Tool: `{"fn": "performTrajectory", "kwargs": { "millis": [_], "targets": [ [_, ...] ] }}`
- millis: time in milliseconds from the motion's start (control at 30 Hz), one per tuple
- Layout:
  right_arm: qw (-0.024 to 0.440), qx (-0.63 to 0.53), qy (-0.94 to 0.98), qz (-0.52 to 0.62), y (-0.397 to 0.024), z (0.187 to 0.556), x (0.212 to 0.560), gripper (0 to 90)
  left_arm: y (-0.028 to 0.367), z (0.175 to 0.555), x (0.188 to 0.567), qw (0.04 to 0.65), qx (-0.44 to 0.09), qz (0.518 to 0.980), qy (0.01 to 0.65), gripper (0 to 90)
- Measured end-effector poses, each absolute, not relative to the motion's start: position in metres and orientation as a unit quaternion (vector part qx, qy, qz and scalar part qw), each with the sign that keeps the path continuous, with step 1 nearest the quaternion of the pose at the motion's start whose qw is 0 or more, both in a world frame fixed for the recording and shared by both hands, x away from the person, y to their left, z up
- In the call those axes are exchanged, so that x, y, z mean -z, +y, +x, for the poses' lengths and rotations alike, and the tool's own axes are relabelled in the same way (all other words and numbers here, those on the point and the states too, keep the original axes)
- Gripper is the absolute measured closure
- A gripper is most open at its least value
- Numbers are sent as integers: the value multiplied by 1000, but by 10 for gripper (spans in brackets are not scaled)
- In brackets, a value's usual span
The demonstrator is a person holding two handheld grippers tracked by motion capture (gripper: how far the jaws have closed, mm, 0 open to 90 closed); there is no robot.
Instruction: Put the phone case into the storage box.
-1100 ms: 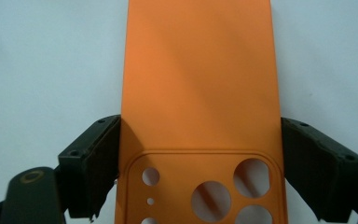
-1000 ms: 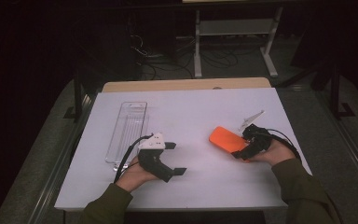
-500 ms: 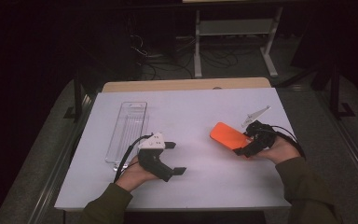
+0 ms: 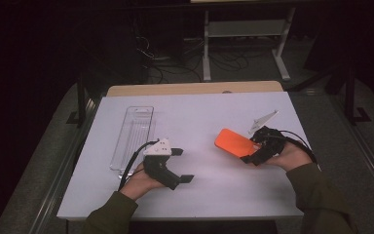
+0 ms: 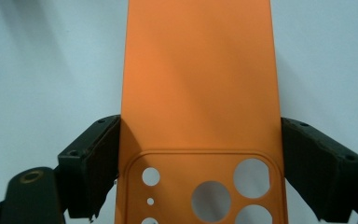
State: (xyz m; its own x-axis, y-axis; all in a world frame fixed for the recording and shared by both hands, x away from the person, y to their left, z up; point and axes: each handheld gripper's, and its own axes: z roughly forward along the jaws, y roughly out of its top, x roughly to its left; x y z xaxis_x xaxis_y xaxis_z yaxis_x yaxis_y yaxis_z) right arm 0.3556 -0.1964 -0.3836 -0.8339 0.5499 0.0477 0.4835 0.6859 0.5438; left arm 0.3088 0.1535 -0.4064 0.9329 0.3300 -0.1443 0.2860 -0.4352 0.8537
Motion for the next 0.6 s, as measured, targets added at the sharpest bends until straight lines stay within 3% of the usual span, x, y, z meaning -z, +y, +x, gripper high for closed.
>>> {"fn": "performTrajectory", "kwargs": {
  "millis": [600],
  "targets": [
    [65,-266,934,229,-180,351,383,151,155,310,406,498,-26,848,180,0]
  ]
}}
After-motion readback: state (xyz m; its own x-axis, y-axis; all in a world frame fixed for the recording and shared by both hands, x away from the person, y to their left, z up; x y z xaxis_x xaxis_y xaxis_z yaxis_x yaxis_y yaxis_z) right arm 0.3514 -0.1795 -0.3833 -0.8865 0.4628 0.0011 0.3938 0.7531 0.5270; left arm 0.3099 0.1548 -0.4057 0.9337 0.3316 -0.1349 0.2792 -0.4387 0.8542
